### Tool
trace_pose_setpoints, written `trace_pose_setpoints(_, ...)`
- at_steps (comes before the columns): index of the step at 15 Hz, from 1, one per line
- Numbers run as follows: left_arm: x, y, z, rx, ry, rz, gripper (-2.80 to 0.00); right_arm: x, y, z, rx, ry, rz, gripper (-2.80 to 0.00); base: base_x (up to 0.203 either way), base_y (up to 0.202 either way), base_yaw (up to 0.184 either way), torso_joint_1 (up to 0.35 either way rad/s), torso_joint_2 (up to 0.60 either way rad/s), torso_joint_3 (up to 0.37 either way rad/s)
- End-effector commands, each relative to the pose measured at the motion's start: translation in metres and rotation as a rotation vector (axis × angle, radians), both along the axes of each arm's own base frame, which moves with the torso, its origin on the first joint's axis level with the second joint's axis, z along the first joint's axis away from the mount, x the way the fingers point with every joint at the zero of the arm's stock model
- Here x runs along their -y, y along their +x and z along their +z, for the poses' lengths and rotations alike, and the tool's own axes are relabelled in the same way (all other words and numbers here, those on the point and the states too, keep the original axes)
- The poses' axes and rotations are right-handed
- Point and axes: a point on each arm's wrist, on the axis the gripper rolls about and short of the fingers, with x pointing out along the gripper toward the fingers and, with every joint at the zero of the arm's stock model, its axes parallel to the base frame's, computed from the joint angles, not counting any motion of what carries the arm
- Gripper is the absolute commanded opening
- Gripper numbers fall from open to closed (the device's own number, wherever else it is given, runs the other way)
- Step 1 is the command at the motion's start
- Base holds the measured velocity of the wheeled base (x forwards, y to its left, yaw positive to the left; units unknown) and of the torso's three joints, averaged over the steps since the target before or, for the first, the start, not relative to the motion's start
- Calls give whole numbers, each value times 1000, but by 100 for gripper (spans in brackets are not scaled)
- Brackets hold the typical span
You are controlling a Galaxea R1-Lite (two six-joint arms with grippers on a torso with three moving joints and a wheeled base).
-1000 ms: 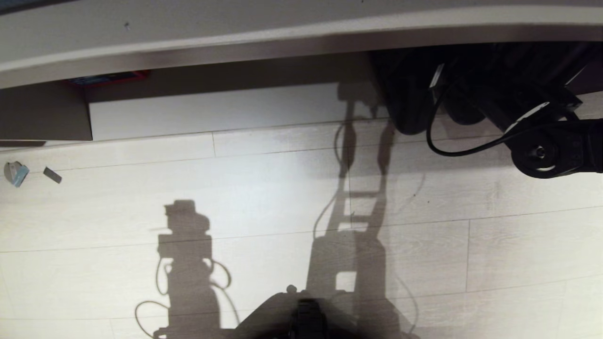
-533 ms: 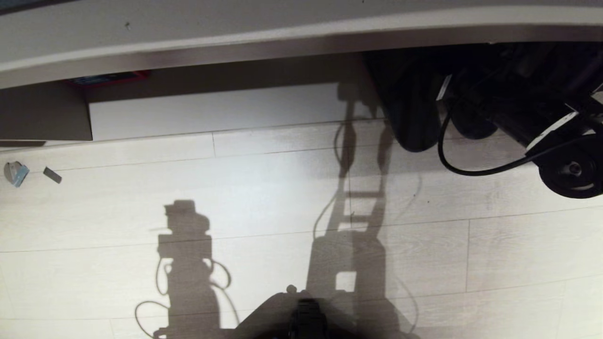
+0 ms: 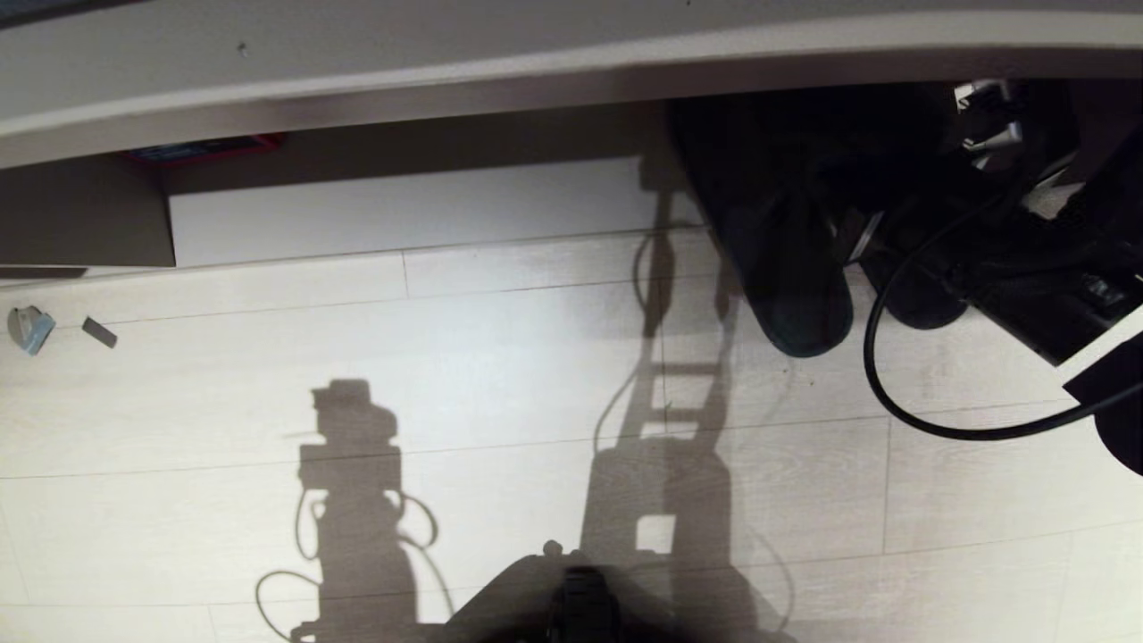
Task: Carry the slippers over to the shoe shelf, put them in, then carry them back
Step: Pick up the slippers in the shoe cabinet, then place the slippers on the floor
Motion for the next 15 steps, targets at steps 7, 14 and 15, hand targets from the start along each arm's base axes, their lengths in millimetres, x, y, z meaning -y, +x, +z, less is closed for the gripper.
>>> trace_pose_setpoints(7, 0, 1, -2, -8, 0, 0, -280, 10, -79, -25, -52, -16, 69, -280, 0, 0, 0, 0, 0, 0)
trace_pose_setpoints(14, 0, 1, -2, -8, 0, 0, -280, 25, -155, -41, -112, 34, 202, -280, 0, 0, 0, 0, 0, 0)
trace_pose_setpoints(15, 0, 1, -2, -8, 0, 0, -280, 27, -164, -45, -146, 46, 229, -280, 0, 0, 0, 0, 0, 0)
